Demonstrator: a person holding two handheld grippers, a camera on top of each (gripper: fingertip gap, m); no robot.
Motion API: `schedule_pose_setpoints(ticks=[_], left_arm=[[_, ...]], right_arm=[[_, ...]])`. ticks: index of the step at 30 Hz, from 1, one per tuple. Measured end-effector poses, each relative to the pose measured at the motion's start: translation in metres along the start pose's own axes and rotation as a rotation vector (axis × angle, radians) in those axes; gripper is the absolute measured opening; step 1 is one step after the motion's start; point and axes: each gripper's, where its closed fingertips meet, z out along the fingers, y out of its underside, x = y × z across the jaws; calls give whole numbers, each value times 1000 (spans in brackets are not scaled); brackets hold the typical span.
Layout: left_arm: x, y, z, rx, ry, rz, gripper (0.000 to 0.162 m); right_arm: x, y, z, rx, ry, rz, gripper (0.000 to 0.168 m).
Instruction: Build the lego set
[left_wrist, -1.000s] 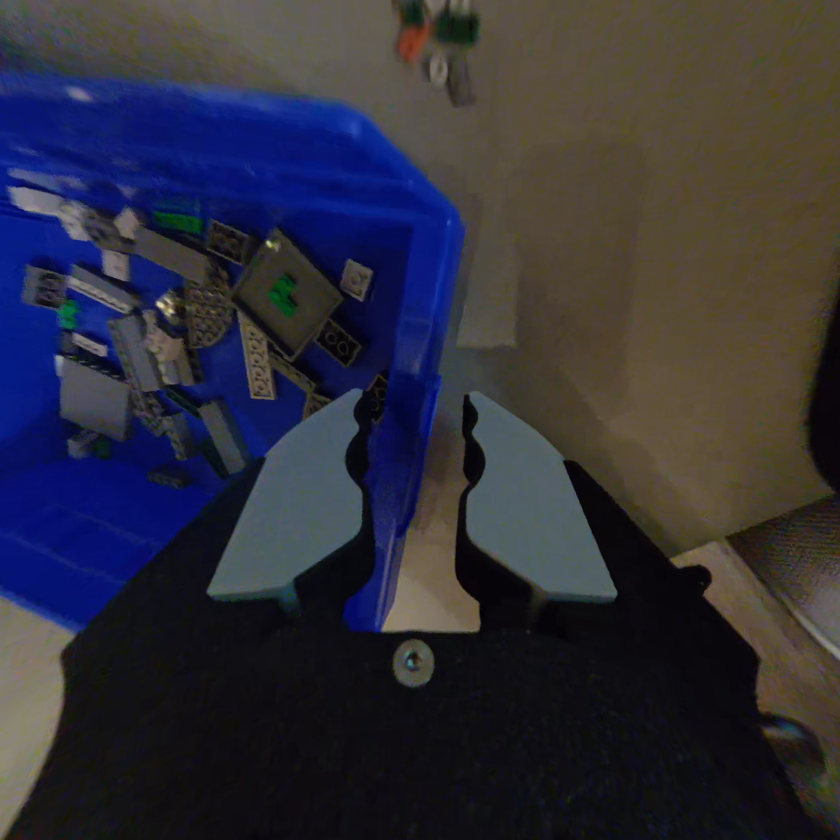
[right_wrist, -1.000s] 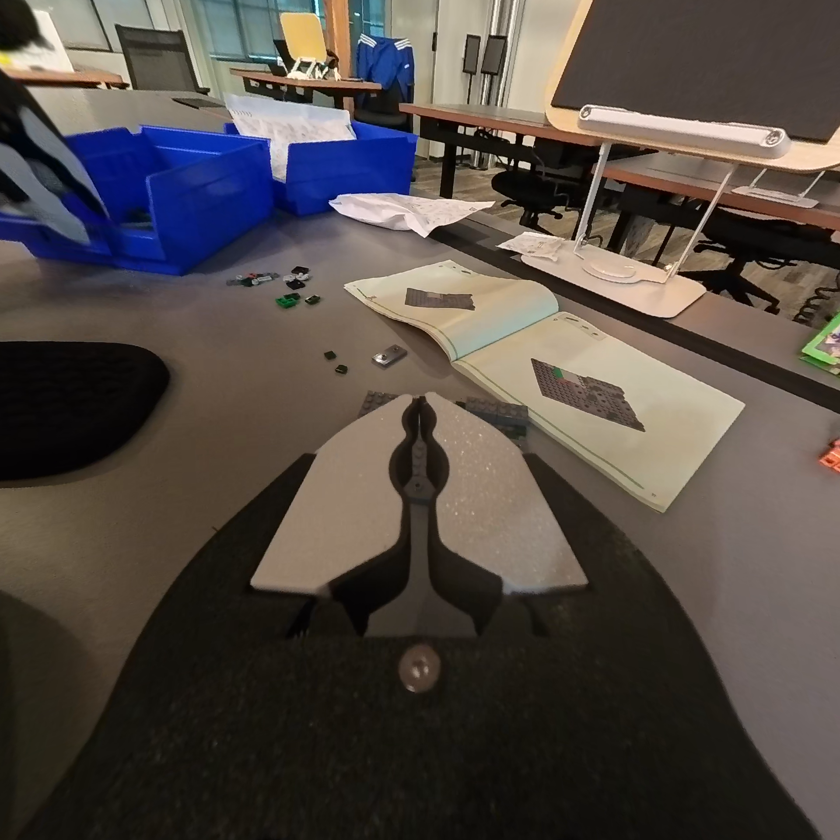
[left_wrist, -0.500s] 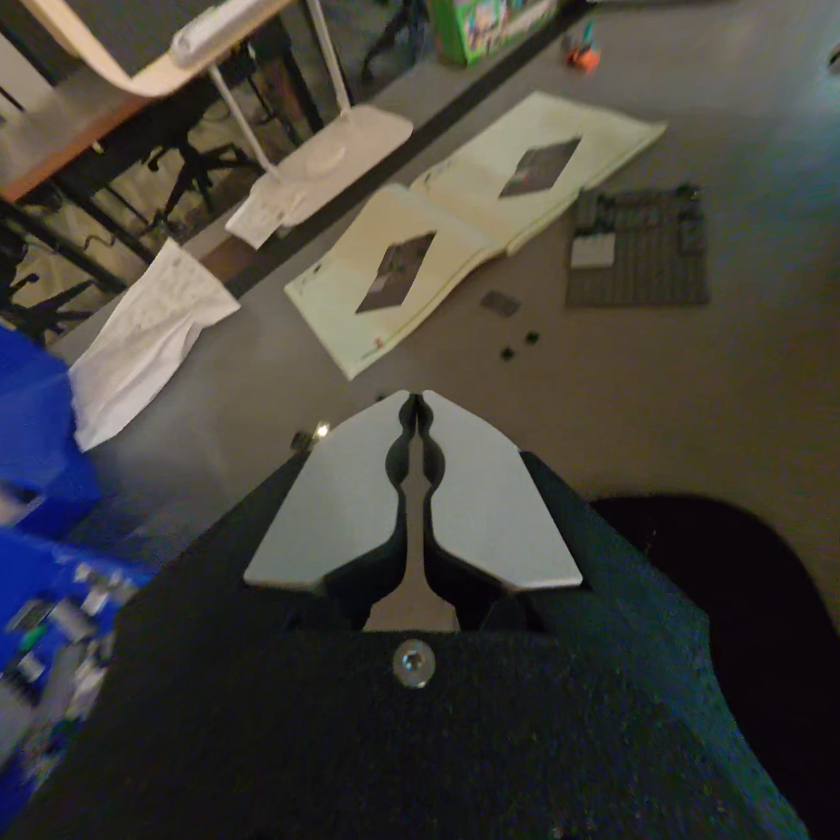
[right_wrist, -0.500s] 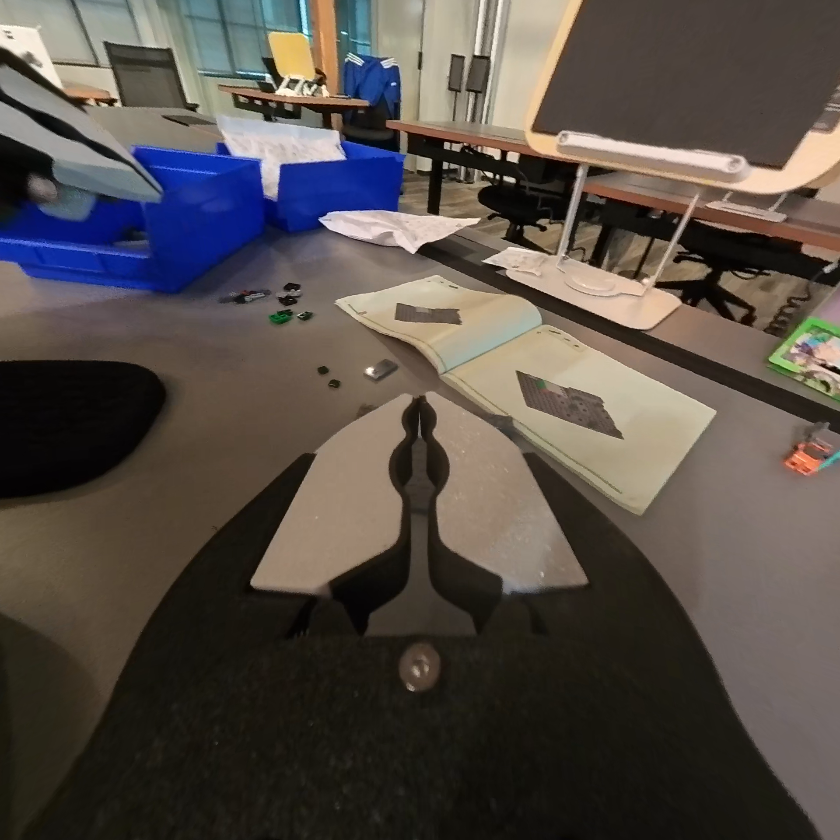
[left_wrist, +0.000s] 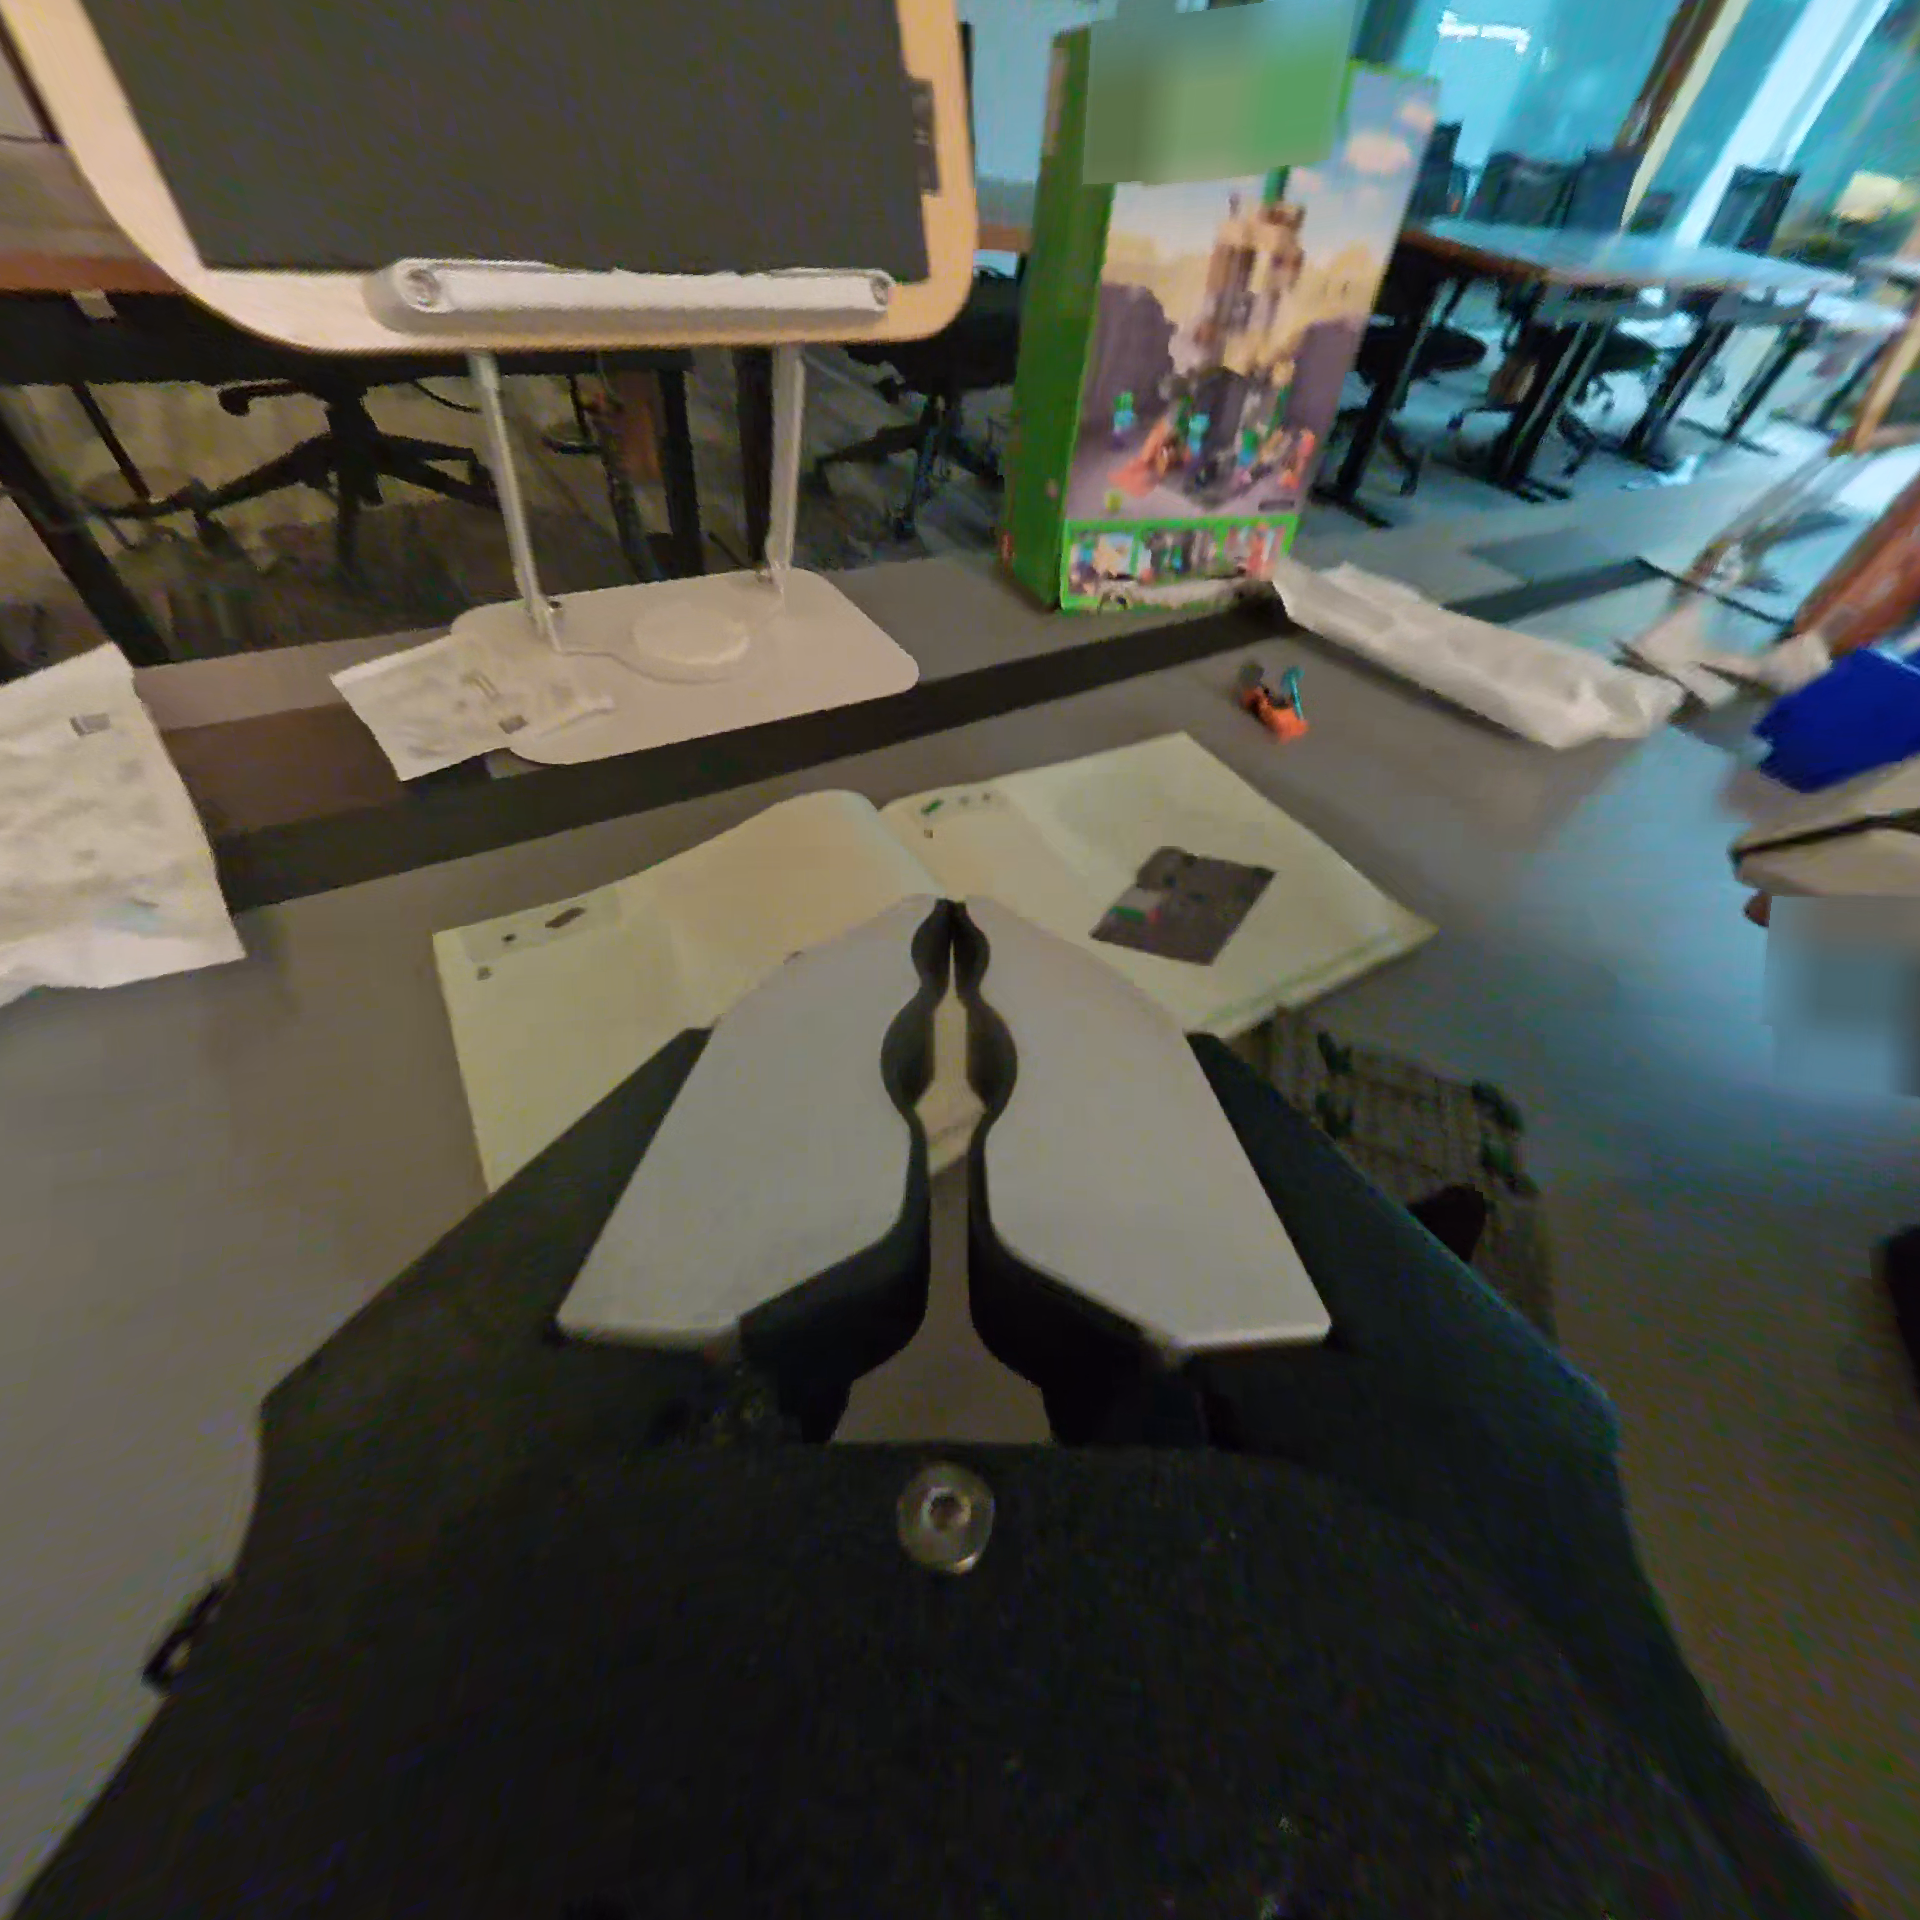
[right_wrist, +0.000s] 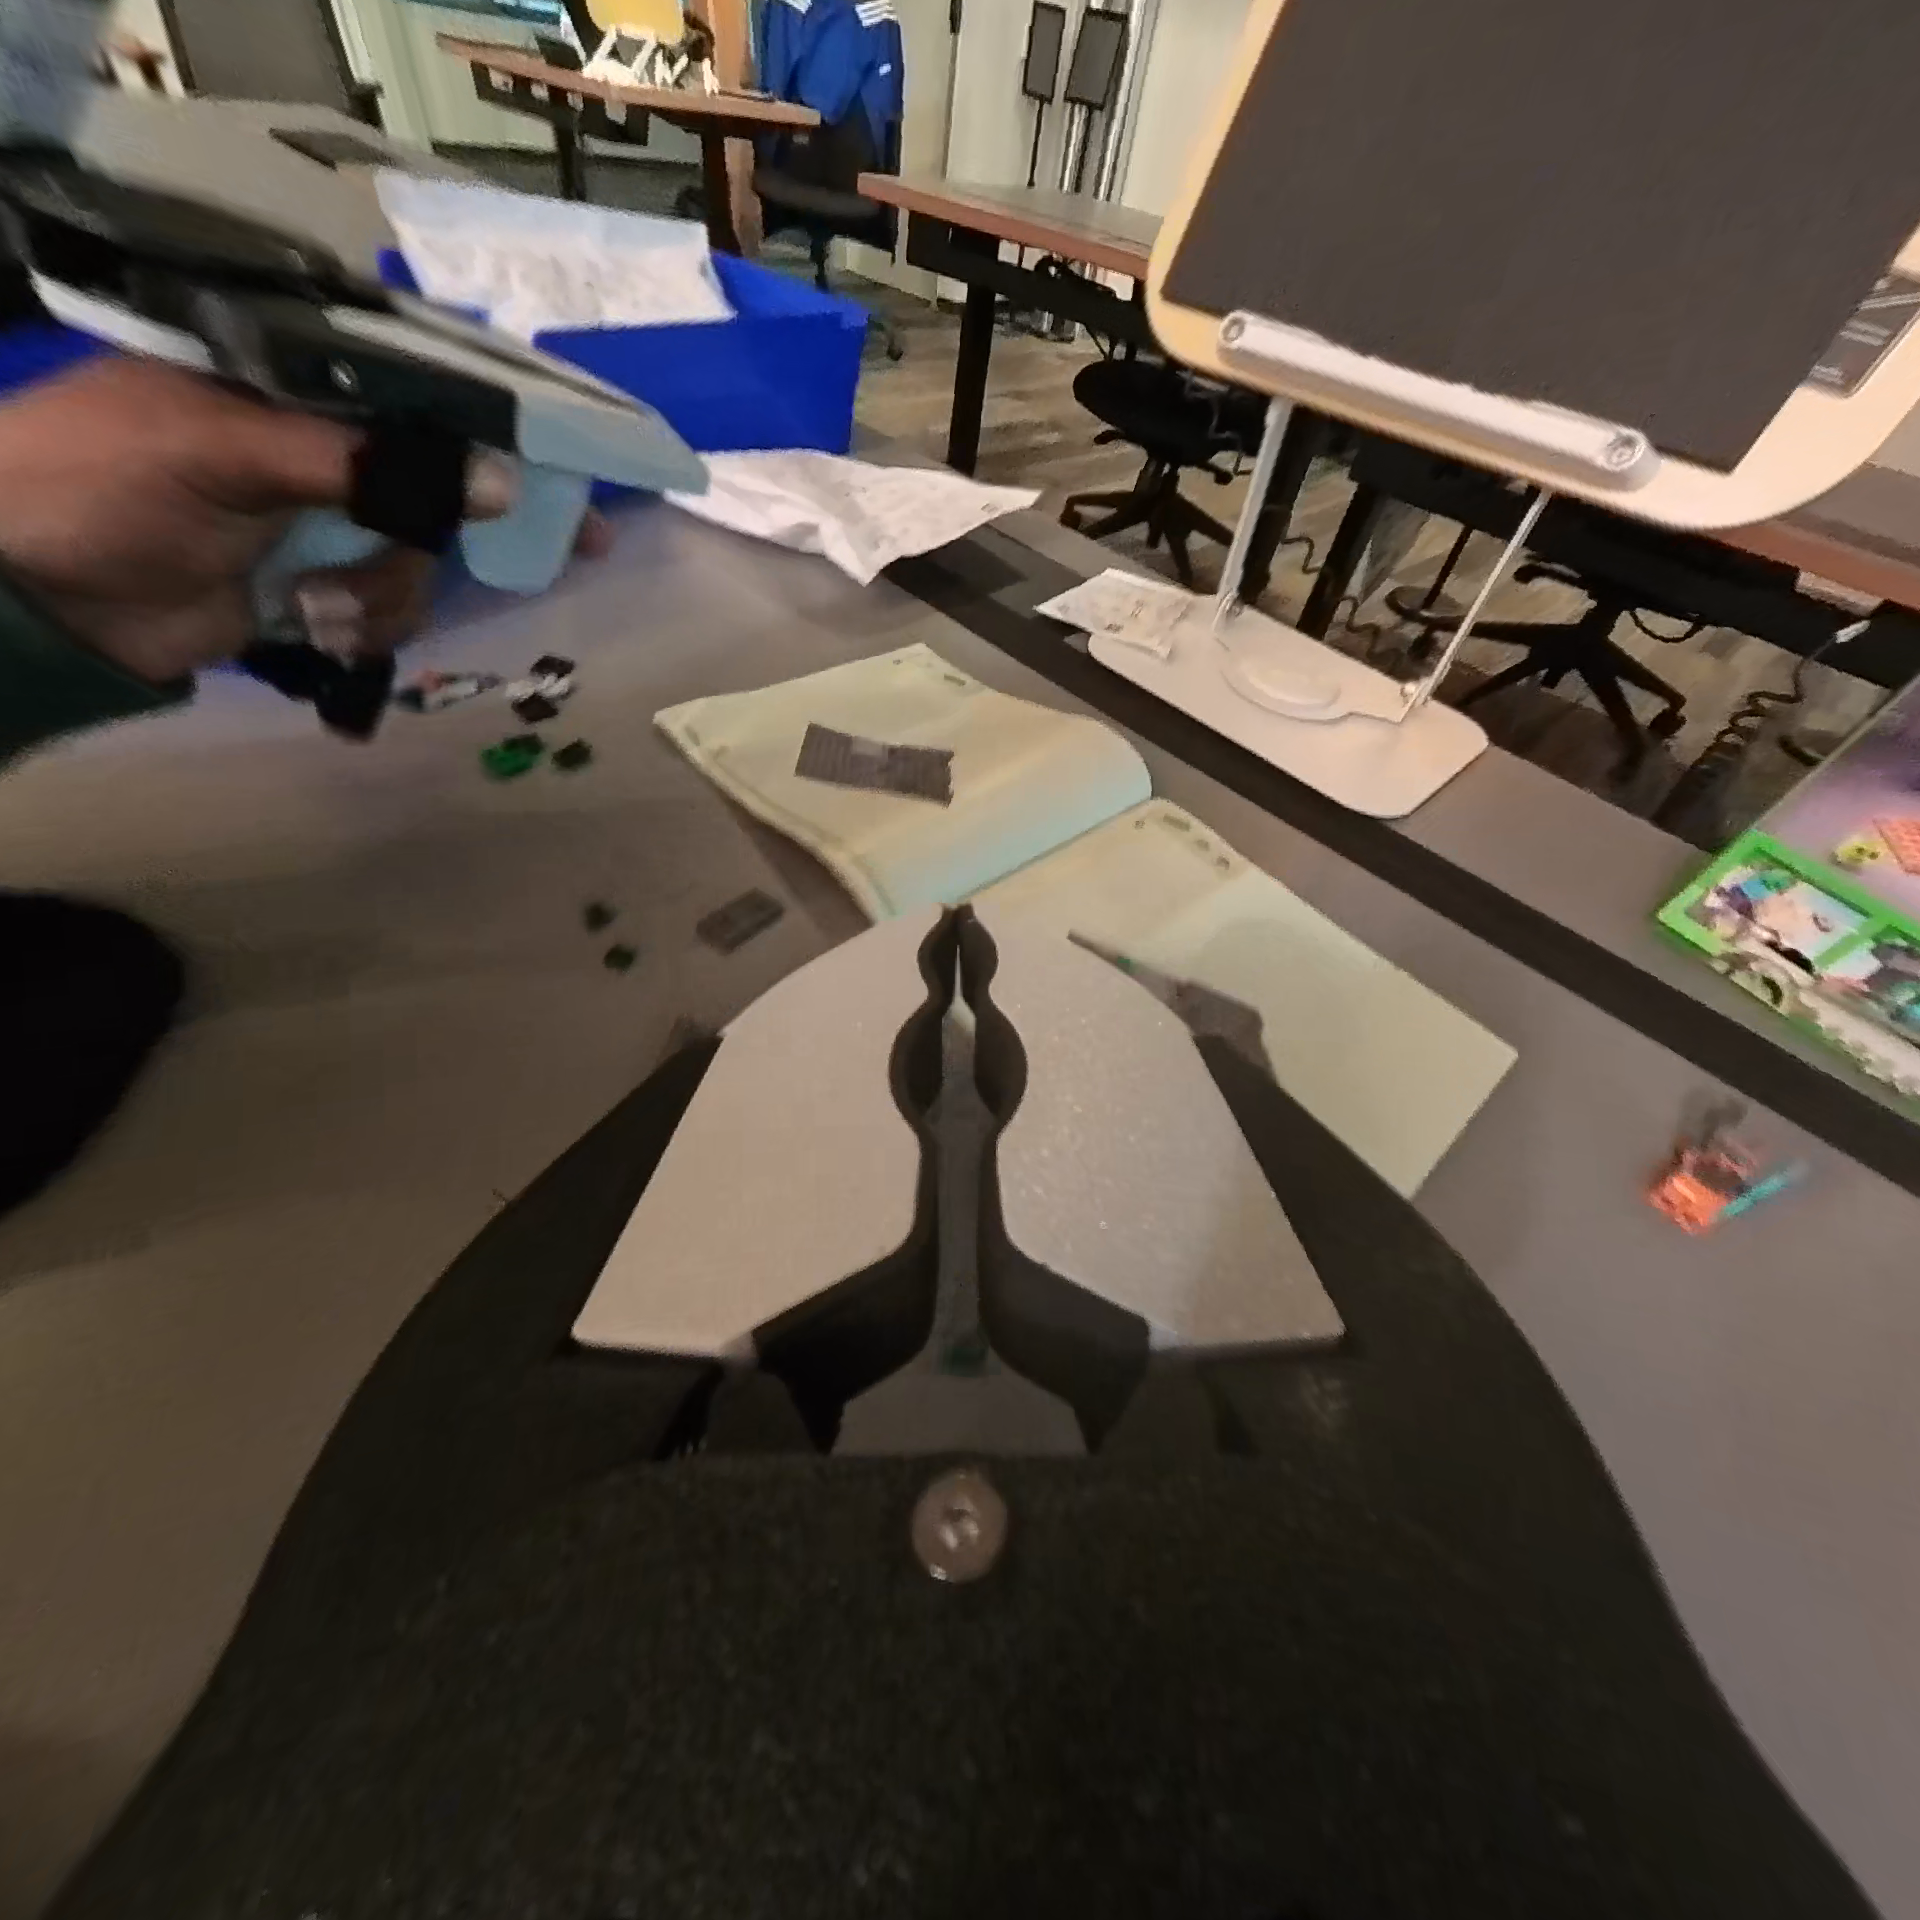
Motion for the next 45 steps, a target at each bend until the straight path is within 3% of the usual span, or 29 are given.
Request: schedule_pose_setpoints(ticks=[4,10,22,29,34,37,41,45], left_arm=[[-37,24,25,-63,-84,-4,0],[-61,65,30,-180,-153,137,0],[-43,95,45,-286,-87,238,0],[-45,98,42,-324,-122,324,0],[-45,99,40,-332,-126,320,0],[-47,96,39,-332,-136,351,0],[-41,104,37,-413,-61,401,28],[-38,105,37,-454,12,507,34]], right_arm=[[16,3,22,10,14,30,0],[26,37,33,-6,-6,73,0],[30,66,42,-62,-51,130,0],[44,79,51,-196,-34,-19,0],[73,89,65,-368,-85,-141,9],[79,98,74,-459,-177,-147,24],[72,113,71,-537,-325,-246,36],[71,126,59,-608,-410,-391,40]])
